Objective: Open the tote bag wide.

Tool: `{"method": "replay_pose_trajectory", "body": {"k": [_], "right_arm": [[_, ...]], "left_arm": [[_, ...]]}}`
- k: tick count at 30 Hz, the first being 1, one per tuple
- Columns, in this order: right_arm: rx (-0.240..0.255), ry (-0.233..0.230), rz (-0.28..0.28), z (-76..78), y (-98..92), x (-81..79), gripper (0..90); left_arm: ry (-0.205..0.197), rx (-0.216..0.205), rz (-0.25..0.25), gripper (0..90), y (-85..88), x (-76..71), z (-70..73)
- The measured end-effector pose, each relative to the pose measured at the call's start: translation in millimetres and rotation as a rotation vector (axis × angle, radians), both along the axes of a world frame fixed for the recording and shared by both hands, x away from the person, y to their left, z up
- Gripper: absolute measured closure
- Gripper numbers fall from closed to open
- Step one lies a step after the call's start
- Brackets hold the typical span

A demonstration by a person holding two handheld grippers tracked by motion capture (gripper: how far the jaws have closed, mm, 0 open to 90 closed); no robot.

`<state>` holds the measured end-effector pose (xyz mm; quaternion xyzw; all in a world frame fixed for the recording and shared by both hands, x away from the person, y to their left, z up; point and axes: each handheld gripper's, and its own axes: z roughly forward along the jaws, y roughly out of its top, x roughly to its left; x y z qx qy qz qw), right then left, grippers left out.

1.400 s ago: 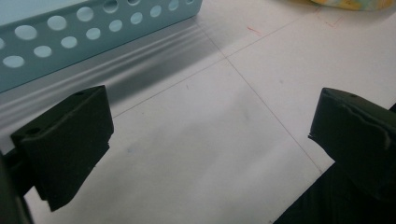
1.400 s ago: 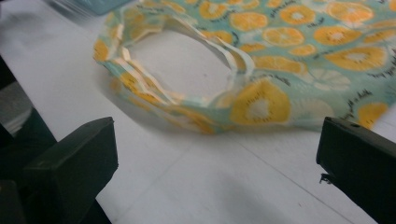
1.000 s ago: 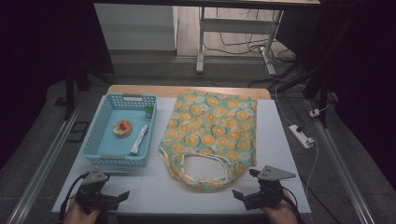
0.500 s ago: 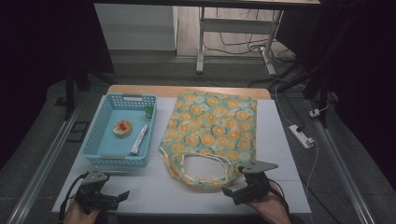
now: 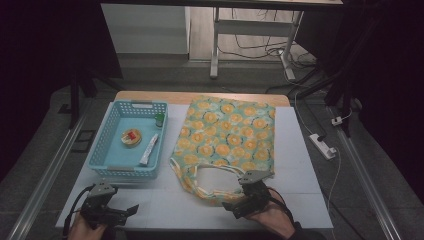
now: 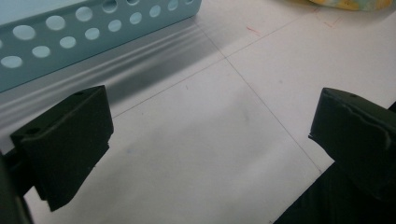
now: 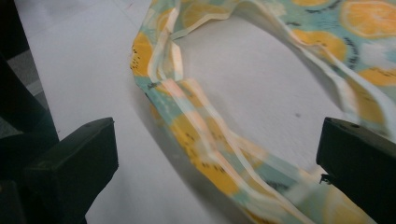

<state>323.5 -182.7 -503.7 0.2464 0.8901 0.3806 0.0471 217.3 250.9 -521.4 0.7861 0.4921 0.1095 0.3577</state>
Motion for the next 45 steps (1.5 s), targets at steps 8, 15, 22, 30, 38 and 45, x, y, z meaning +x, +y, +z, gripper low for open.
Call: {"method": "replay_pose_trajectory", "body": {"k": [8, 15, 22, 30, 38, 45], "right_arm": [[-0.036, 0.003, 0.072, -7.8, 22.3, 2.7, 16.5], [-0.033, 0.015, 0.139, -1.9, 26.1, 4.5, 61.1], [0.028, 0.025, 0.162, 12.2, 23.7, 9.4, 89.1], [0.029, 0.017, 0.136, 18.0, 20.4, 27.3, 89.8], [0.032, 0.002, 0.086, 25.6, 14.2, 55.7, 89.9], [0.036, -0.033, 0.051, 36.2, 14.5, 75.5, 90.0]], "left_arm": [[0.005, 0.001, -0.004, 0.0, -0.4, 0.4, 0.0], [0.008, 0.003, -0.005, 0.0, -0.7, 0.7, -0.2], [0.008, 0.008, -0.008, 0.0, -1.1, 1.0, -0.2], [0.009, 0.010, -0.013, 0.0, -1.6, 1.4, -0.3], [0.012, 0.010, -0.013, 0.0, -1.9, 2.0, -0.5], [0.015, 0.009, -0.014, 0.0, -1.7, 2.6, -0.5]]}}
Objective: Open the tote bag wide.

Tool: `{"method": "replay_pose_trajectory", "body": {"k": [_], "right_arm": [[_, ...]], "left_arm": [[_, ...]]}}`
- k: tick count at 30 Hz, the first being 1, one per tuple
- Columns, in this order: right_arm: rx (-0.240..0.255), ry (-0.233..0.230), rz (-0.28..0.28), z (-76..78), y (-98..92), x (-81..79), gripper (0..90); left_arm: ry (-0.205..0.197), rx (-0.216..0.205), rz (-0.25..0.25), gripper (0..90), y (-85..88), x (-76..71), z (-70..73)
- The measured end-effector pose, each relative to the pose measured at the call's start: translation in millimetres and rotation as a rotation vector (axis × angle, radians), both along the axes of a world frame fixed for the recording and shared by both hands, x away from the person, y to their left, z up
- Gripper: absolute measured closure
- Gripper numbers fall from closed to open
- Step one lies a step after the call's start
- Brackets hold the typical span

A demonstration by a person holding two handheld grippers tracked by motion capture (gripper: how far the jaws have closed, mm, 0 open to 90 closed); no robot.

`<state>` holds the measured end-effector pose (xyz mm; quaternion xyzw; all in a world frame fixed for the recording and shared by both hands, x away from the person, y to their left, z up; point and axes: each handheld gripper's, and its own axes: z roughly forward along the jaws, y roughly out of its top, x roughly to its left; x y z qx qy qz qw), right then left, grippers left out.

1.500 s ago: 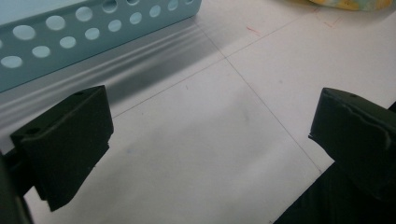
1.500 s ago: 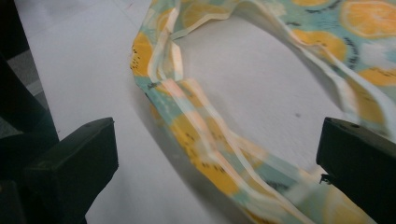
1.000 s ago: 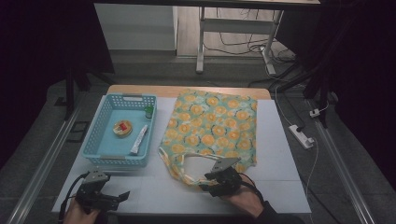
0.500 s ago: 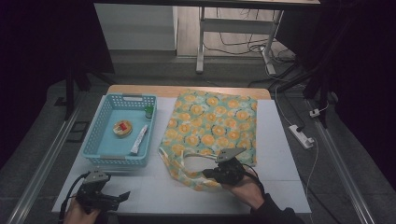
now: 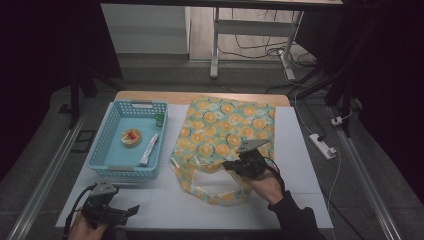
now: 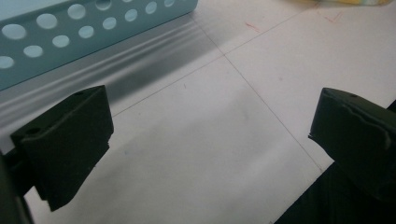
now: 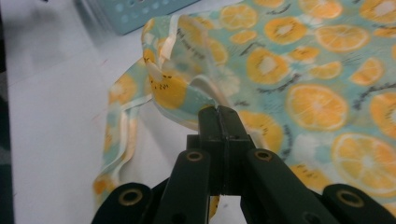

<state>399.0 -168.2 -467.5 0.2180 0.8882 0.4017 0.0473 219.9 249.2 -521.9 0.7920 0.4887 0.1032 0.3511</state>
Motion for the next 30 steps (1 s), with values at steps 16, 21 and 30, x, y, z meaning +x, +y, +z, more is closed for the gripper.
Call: {"method": "replay_pose_trajectory", "body": {"k": [16, 21, 30], "right_arm": [[0.011, -0.058, -0.118, 15.4, 2.2, 59.7, 90.0], [0.012, -0.064, -0.159, 15.2, 1.9, 79.4, 90.0], [0.007, -0.093, -0.204, 17.0, 0.7, 105.7, 90.0]], "left_arm": [[0.001, -0.010, 0.000, 0.0, 0.8, 0.5, -0.1], [0.001, -0.014, 0.003, 0.0, 1.2, 0.8, -0.3], [0.005, -0.015, 0.004, 0.0, 1.4, 1.4, -0.3]]}}
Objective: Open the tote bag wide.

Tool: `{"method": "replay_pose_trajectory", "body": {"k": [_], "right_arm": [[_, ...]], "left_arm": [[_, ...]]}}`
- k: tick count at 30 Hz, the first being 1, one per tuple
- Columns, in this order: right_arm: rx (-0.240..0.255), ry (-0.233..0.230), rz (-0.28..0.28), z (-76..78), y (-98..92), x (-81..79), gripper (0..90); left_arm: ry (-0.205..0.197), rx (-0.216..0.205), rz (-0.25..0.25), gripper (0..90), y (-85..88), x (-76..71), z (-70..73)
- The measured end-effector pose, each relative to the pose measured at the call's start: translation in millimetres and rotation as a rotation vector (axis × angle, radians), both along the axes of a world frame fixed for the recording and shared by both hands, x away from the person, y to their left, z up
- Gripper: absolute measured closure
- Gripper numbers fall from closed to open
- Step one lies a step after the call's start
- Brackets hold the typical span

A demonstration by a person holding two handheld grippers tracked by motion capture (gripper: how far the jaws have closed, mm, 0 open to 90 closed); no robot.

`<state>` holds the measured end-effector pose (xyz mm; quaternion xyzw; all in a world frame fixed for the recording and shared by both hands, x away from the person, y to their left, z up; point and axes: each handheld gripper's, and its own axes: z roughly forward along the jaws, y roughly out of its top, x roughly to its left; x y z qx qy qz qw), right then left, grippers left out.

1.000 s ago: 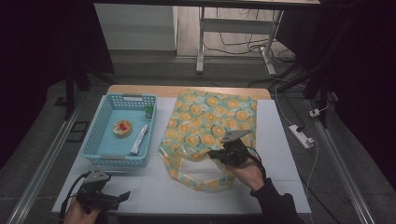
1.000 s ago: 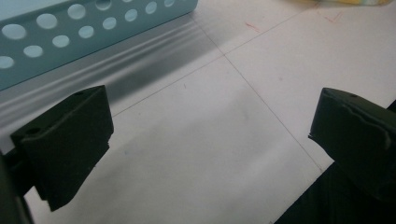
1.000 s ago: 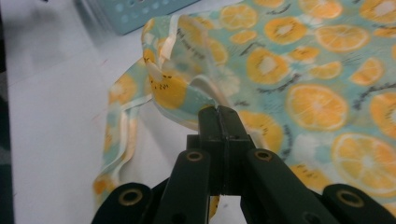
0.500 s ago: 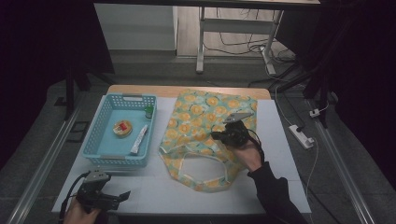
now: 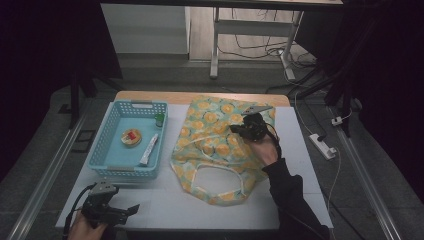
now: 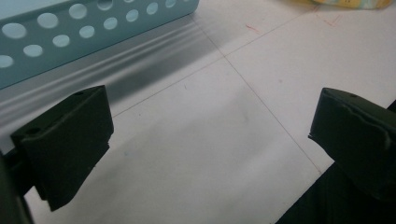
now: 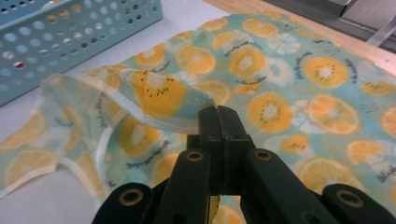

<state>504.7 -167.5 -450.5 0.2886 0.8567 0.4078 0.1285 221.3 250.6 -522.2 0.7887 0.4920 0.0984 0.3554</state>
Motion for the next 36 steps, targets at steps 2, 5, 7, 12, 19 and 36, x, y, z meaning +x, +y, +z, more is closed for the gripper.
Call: {"method": "replay_pose_trajectory", "body": {"k": [2, 5, 7, 12, 19, 36], "right_arm": [[0.002, -0.002, -0.003, 0.1, 0.2, 2.8, 90.0], [0.003, -0.009, -0.016, -0.4, 1.1, 11.9, 90.0], [0.001, -0.008, -0.022, -1.4, 2.1, 18.1, 90.0], [-0.013, -0.011, -0.040, -6.1, 4.4, 32.3, 90.0], [-0.043, -0.002, -0.057, -22.0, 3.4, 45.2, 90.0], [-0.159, 0.072, -0.087, -68.8, -0.9, 57.7, 85.9]], "left_arm": [[0.001, 0.000, 0.000, 0.0, 0.0, 0.2, -0.1], [0.002, -0.001, 0.000, 0.0, 0.1, 0.3, -0.1], [0.003, -0.002, 0.000, 0.0, 0.3, 0.4, 0.0], [0.005, -0.003, -0.002, 0.0, 0.4, 0.7, -0.2], [0.008, -0.001, -0.003, 0.0, 0.0, 1.1, -0.3], [0.004, 0.004, -0.010, 0.0, -0.6, 0.6, -0.1]]}}
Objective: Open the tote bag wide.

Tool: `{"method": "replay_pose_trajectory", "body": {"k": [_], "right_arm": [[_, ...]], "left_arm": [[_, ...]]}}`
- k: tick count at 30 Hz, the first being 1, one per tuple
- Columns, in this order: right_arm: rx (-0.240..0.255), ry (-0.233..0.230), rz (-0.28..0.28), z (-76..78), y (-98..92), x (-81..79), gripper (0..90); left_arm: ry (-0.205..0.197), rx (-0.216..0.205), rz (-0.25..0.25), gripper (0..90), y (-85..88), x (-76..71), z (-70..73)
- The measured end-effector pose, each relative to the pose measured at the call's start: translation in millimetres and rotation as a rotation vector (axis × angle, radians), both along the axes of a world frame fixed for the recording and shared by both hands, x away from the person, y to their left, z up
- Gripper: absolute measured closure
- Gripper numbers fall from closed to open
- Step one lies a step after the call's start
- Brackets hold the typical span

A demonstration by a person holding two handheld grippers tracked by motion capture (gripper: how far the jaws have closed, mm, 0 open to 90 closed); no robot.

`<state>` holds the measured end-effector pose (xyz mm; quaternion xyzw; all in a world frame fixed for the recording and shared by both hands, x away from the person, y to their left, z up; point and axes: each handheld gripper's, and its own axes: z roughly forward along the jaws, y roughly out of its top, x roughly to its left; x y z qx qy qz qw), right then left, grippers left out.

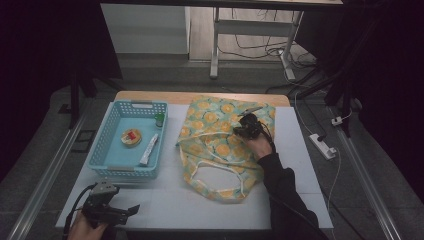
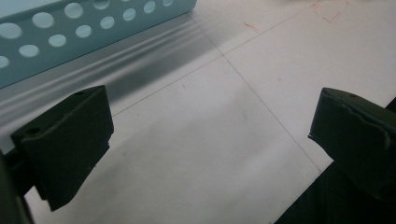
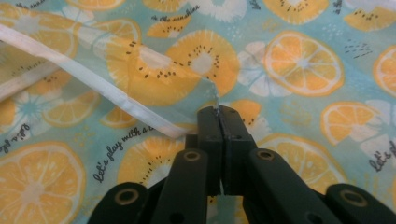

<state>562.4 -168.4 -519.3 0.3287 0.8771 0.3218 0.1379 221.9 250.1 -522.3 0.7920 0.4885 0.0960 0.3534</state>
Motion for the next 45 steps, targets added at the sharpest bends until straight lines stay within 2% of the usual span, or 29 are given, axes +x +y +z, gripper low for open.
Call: {"method": "replay_pose_trajectory", "body": {"k": [1, 2, 4, 5, 7, 8, 9, 12, 13, 17, 20, 21, 22, 23, 25, 27, 33, 39, 42, 45], "right_arm": [[-0.002, -0.003, 0.000, 0.5, 0.1, 0.0, 83.4], [0.016, -0.009, -0.007, 5.2, -0.4, -0.5, 77.9], [0.028, -0.013, -0.009, 8.5, -0.7, -1.0, 74.8], [0.042, -0.029, -0.012, 15.4, -1.2, -3.1, 68.5], [0.046, -0.040, -0.008, 18.4, -1.3, -4.2, 66.1], [0.047, -0.059, -0.008, 23.4, -1.2, -7.2, 58.7], [0.047, -0.059, -0.008, 23.4, -1.2, -7.2, 58.7], [0.055, -0.069, -0.007, 29.3, -1.2, -11.9, 51.1], [0.077, -0.060, 0.007, 33.0, -0.9, -15.5, 44.5], [0.098, -0.058, 0.030, 39.7, -0.2, -23.0, 38.3], [0.122, -0.019, 0.048, 43.2, 0.8, -29.6, 28.1], [0.121, -0.016, 0.052, 43.4, 1.5, -32.2, 24.4], [0.107, 0.006, 0.064, 42.8, 3.5, -36.3, 17.6], [0.107, 0.006, 0.064, 42.8, 3.5, -36.3, 17.6], [0.084, 0.016, 0.076, 41.7, 6.2, -42.8, 11.2], [0.084, 0.024, 0.083, 40.7, 8.5, -48.3, 5.5], [0.060, 0.050, 0.138, 36.9, 15.1, -67.1, 0.0], [0.040, 0.056, 0.141, 31.3, 15.9, -79.0, 0.0], [0.021, 0.078, 0.157, 25.0, 17.9, -84.7, 0.0], [-0.010, 0.077, 0.163, 17.1, 21.9, -89.0, 0.0]], "left_arm": [[0.000, -0.002, 0.001, 0.0, 0.1, 0.0, 0.0], [-0.001, -0.003, 0.001, 0.0, 0.2, 0.0, 0.0], [0.000, -0.002, 0.001, 0.0, 0.2, 0.0, -0.1], [0.001, -0.001, 0.000, 0.0, 0.1, 0.1, 0.0], [0.000, 0.002, 0.000, 0.0, -0.3, 0.0, 0.0], [0.001, 0.003, -0.001, 0.0, -0.4, -0.1, 0.1], [0.000, 0.004, -0.001, 0.0, -0.6, -0.1, 0.1], [0.000, 0.004, -0.002, 0.0, -0.8, -0.1, 0.1], [-0.001, 0.004, -0.003, 0.0, -0.8, -0.2, 0.1], [0.000, 0.004, -0.002, 0.0, -0.7, -0.1, 0.1], [-0.001, 0.005, -0.002, 0.0, -1.0, 0.0, 0.1], [0.000, 0.005, -0.002, 0.0, -1.1, 0.0, 0.1], [0.000, 0.006, -0.002, 0.0, -1.1, 0.1, 0.1], [-0.001, 0.005, -0.002, 0.0, -1.1, 0.2, 0.1], [-0.001, 0.006, -0.003, 0.0, -1.1, 0.3, 0.2], [-0.002, 0.006, -0.002, 0.0, -1.2, 0.3, 0.2], [-0.003, 0.002, 0.000, 0.0, -0.7, 0.4, 0.2], [-0.003, -0.021, 0.004, 0.0, 1.7, 0.6, 0.3], [-0.003, -0.028, 0.005, 0.0, 2.5, 0.7, 0.3], [-0.003, -0.025, 0.002, 0.0, 1.8, 0.9, 0.2]]}}
